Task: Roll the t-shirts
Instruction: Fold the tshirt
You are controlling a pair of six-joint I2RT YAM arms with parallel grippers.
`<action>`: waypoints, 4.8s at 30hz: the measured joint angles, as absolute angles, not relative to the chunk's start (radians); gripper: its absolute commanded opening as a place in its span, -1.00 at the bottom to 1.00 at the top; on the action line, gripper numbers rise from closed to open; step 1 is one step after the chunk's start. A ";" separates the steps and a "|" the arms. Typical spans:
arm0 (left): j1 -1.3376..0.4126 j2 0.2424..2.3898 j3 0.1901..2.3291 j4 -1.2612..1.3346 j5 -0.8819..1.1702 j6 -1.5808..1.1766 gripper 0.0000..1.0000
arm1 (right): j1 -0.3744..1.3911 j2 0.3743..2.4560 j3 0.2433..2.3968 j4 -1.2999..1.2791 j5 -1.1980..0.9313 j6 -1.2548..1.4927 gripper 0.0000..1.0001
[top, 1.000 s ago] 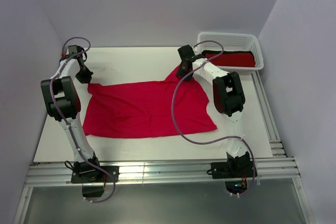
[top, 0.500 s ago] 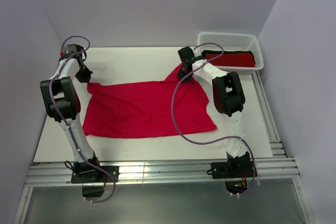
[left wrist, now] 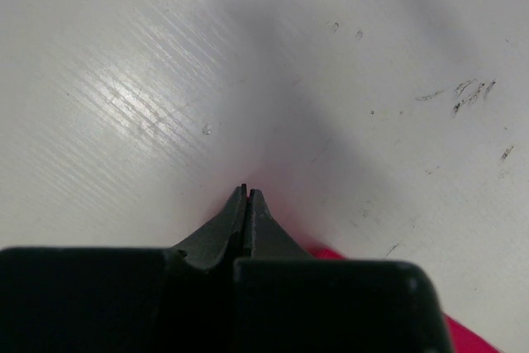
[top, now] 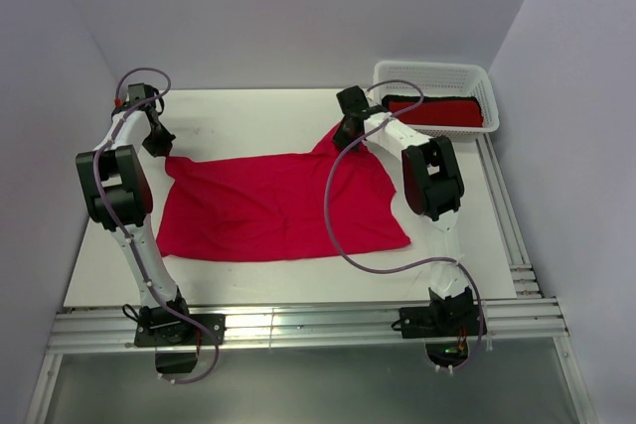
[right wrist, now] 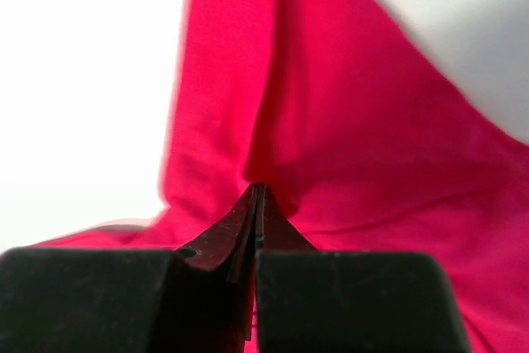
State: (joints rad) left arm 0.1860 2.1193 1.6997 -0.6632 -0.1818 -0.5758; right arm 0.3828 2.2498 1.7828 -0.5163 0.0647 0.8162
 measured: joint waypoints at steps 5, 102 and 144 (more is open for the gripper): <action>0.186 2.119 1.700 -0.664 -0.182 -0.575 -0.99 | 0.383 2.262 1.854 -0.431 -0.016 0.851 -1.00; 0.162 2.119 1.726 -0.709 -0.176 -0.588 -0.99 | 0.271 2.283 1.851 -0.360 0.109 0.363 -1.00; 0.254 2.022 1.578 -0.677 -0.065 -0.651 -0.99 | 0.198 1.984 1.517 -0.223 -0.099 0.404 -1.00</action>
State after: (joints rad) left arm 0.2543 2.0220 1.5780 -0.6773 -0.0647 -0.6506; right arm 0.1978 1.9839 1.5169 -0.2234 -0.0994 0.4038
